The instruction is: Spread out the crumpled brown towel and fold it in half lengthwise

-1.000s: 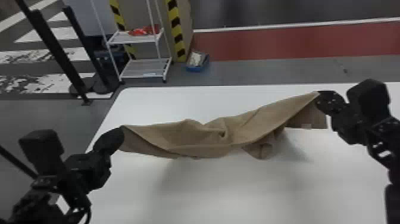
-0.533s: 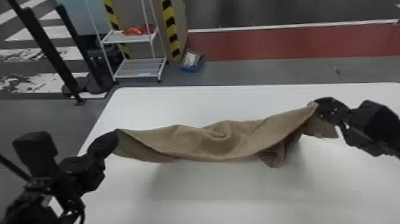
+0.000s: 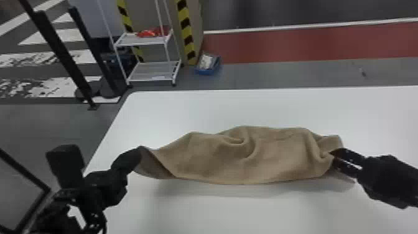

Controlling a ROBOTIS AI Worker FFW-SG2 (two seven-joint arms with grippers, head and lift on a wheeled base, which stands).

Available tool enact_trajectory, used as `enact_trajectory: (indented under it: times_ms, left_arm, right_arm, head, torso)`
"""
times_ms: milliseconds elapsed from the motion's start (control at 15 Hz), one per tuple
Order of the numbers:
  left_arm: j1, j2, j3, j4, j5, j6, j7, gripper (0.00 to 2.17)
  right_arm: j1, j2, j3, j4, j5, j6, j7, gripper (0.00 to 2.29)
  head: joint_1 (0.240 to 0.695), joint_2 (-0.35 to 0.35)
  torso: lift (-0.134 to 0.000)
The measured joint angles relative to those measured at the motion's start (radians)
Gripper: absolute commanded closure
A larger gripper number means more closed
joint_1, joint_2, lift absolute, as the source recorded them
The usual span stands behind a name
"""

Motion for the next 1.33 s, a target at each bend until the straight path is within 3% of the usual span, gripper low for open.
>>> enact_trajectory:
  times_ms: [333,867,1067,1267,1333]
  left_arm:
    - [0.000,0.000,0.005,0.006,0.000,0.001,-0.002,1.38]
    - [-0.005,0.000,0.012,0.008,0.001,0.001,-0.003,1.38]
    - [-0.006,0.000,0.009,0.008,0.001,0.001,-0.004,1.38]
    - [-0.005,0.000,0.009,0.004,0.001,0.004,-0.004,1.38]
    - [-0.004,0.000,0.010,0.003,0.001,0.006,-0.004,1.38]
  right_arm:
    - [0.041,-0.005,-0.039,0.001,-0.026,0.013,0.019,0.39]
    - [0.067,-0.070,-0.164,0.031,-0.088,-0.007,0.034,0.40]
    - [0.027,-0.076,-0.172,0.094,-0.094,-0.016,0.032,0.41]
    - [-0.022,-0.074,-0.157,0.165,-0.095,-0.019,0.027,0.55]
    - [-0.035,-0.074,-0.153,0.186,-0.095,-0.022,0.028,0.71]
  head:
    - [0.695,0.166]
    - [0.695,0.077]
    - [0.695,0.059]
    - [0.695,0.058]
    - [0.695,0.059]
  torso:
    - [-0.124]
    - [-0.124]
    - [-0.124]
    - [-0.124]
    - [-0.124]
